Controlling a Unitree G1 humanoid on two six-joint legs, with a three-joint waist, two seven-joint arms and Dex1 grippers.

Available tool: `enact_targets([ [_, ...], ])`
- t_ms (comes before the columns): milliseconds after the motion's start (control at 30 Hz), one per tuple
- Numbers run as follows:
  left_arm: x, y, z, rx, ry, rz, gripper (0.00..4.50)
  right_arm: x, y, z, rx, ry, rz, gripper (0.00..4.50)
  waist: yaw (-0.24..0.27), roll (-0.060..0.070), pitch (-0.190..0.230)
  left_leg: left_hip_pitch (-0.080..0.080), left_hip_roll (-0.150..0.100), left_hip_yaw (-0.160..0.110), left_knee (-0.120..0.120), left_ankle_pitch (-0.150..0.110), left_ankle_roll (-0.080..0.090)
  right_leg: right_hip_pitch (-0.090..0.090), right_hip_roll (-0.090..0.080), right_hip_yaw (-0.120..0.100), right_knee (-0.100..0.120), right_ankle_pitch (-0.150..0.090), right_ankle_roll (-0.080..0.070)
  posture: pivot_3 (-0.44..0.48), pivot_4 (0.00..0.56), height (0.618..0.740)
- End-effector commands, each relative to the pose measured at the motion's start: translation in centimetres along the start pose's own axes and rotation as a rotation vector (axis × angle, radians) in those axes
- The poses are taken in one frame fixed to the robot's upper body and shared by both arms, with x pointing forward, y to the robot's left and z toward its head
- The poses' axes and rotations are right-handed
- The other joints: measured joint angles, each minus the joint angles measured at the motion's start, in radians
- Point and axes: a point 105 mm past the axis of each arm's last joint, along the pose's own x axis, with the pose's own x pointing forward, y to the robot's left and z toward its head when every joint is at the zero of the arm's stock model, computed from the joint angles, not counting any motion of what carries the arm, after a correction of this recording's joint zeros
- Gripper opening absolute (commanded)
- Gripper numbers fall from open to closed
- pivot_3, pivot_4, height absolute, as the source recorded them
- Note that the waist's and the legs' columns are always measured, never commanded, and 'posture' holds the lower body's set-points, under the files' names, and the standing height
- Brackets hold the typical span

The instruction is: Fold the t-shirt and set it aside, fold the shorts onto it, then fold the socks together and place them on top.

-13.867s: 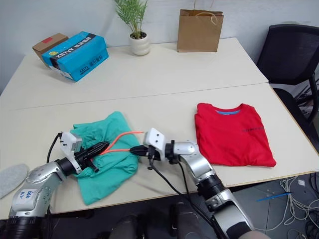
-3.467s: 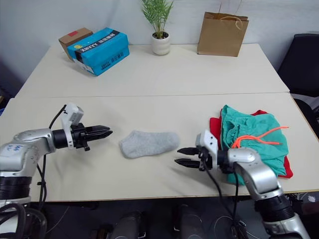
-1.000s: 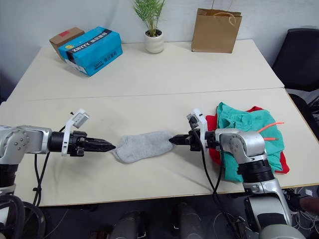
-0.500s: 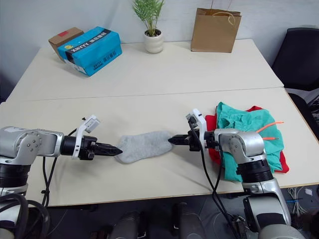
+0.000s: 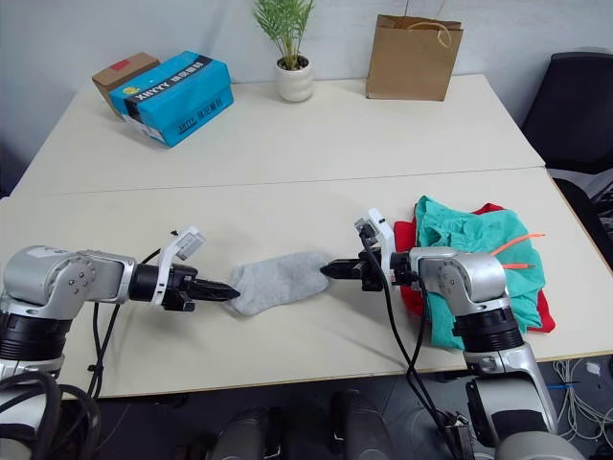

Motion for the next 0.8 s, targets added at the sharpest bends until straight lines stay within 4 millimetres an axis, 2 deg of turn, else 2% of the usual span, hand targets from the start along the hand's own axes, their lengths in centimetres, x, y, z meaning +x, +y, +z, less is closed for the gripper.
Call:
enact_targets([
  [33,-0.5,-0.2,0.2,0.026,-0.014,-0.008,0.02,-0.7,0.9,0.8,-0.045,-0.018,0.033,0.0,0.001,0.0,0.0,0.0,0.0,0.0,0.0,0.0,0.0,0.0,0.0,0.0,0.0,0.0,0.0,0.0,0.15,0.74],
  [267,-2.1,-0.9,1.5,0.053,-0.09,-0.055,0.02,-2.0,1.1,1.9,-0.078,-0.027,0.019,0.0,0.001,0.0,0.0,0.0,0.0,0.001,0.0,0.0,0.0,-0.001,0.0,0.0,0.0,0.0,0.0,0.0,0.15,0.74],
  [400,-3.8,-1.6,3.0,0.029,-0.193,-0.103,0.02,-3.2,1.5,3.9,-0.099,-0.065,0.029,0.0,-0.001,0.0,0.0,0.0,0.0,0.001,0.0,0.0,0.0,-0.001,0.0,0.001,0.0,0.0,0.0,0.0,0.15,0.74],
  [467,-4.1,-1.6,3.0,0.016,-0.199,-0.107,0.02,-3.3,1.7,4.4,-0.096,-0.076,0.036,0.0,-0.001,0.0,0.0,0.0,0.0,0.001,0.0,0.0,0.0,-0.002,0.0,0.001,0.001,0.0,0.0,0.0,0.15,0.74],
  [600,-4.6,-0.9,2.5,0.001,-0.195,-0.063,0.02,-2.5,2.3,4.7,-0.092,-0.086,0.061,0.0,0.0,0.0,0.0,0.0,0.0,0.001,0.0,0.0,0.0,-0.002,0.0,0.001,0.001,0.0,0.0,0.0,0.15,0.74],
  [800,-4.8,0.6,0.6,-0.026,-0.142,0.012,0.02,-0.3,2.3,3.3,-0.086,-0.064,0.067,0.0,-0.002,0.0,0.0,-0.001,0.0,0.002,0.0,0.0,0.0,-0.003,0.0,0.002,0.001,0.0,0.0,0.0,0.15,0.74],
])
